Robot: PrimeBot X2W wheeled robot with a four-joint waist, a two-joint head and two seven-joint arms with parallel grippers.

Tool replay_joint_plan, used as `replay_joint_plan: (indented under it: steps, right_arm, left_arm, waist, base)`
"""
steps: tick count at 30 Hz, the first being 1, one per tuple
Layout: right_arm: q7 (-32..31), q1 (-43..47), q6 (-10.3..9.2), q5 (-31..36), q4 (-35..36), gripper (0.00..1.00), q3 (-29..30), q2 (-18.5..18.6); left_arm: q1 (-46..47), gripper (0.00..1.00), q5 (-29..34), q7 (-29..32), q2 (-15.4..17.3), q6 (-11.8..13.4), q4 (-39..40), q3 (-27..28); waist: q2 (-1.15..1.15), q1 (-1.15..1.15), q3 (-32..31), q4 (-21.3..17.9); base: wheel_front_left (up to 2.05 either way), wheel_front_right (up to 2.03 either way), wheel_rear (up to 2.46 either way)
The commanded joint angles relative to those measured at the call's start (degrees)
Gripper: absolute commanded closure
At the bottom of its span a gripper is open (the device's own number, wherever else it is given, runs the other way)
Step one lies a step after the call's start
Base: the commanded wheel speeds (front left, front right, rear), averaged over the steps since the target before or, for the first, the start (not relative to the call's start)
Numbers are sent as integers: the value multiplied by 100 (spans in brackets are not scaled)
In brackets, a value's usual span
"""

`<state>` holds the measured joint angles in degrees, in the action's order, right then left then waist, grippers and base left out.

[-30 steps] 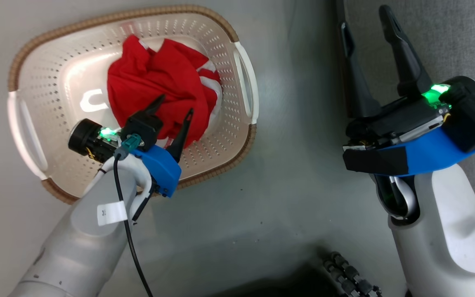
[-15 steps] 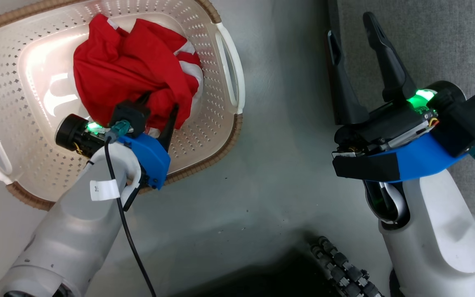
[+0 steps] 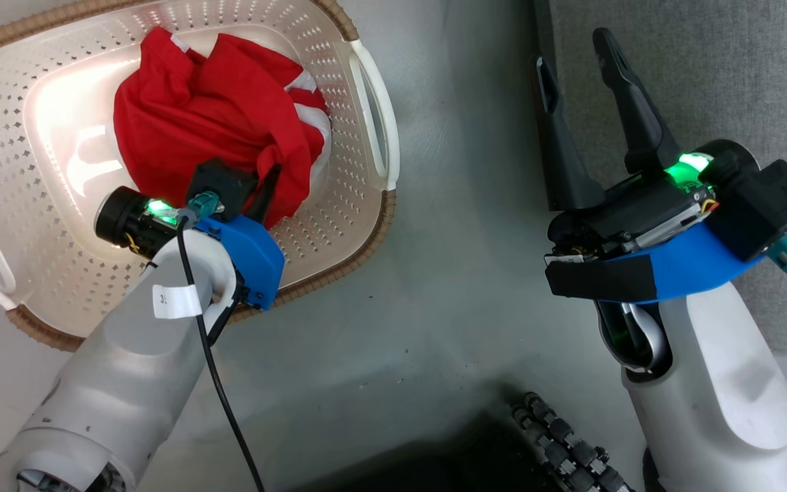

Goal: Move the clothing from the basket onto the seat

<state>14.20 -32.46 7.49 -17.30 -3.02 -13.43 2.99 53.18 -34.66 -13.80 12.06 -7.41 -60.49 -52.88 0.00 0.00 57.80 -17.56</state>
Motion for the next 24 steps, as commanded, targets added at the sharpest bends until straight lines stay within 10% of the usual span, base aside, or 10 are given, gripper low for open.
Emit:
replay_joint_plan:
  steps: [1, 11, 24]
  right_arm:
    - [17, -55, 1, -44, -17, 0, -6, -19]
    - [69, -35, 1, -14, -237, 0, -30, -16]
    - [-86, 642, 1, 199, -837, 0, 63, 123]
  left_arm:
    - [120, 100, -28, -41, 29, -11, -9, -38]
    - [-111, 100, -333, -140, -48, -11, 113, -228]
    - [-1164, 100, -219, -146, -225, -11, 970, -422]
  waist:
    - [0, 0, -12, 3]
    - [0, 0, -610, 211]
    - [0, 0, -2869, 1065]
  base:
    - [0, 0, 0]
    - [0, 0, 0]
    - [0, 0, 0]
